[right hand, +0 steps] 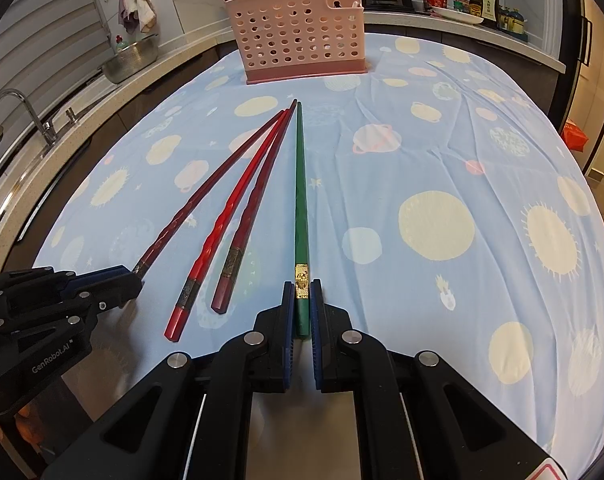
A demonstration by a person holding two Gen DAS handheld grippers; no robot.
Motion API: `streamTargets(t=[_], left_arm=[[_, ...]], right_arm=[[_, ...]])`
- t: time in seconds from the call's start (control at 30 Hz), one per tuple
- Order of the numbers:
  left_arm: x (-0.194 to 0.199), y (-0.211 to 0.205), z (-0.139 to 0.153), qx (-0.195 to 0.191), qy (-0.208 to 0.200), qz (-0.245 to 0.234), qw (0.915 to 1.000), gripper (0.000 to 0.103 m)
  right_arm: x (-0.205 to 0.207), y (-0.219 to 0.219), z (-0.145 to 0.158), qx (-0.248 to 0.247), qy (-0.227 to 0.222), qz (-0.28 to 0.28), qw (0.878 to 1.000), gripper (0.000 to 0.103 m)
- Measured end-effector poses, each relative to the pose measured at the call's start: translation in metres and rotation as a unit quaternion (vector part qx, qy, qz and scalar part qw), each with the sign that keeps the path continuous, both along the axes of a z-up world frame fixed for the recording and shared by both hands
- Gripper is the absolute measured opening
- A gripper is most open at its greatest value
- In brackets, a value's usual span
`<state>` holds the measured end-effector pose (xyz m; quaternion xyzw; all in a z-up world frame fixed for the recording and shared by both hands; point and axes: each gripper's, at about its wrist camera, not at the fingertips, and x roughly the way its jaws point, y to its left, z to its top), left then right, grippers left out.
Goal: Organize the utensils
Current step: 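Grasp a dark red chopstick with the left tool while the right tool grasps a green chopstick, then lift both chopsticks and carry them above the pink holder with both tools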
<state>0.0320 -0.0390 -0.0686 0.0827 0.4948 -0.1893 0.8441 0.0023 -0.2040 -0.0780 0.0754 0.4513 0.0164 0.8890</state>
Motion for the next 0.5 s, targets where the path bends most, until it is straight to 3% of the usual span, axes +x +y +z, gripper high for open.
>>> streamTargets(t=[0.27,0.5], left_arm=[[-0.003,0.001,0.012,-0.01,-0.006,-0.004,0.9999,0.007],[-0.003,0.005,0.038,-0.02,-0.031,0.001,0.9993,0.007]], right_arm=[[-0.009,-0.002,0.009,0.007,-0.006,0.0,1.0,0.007],[-0.017,-0.008,0.047,0.013,-0.05,-0.004,0.999,0.007]])
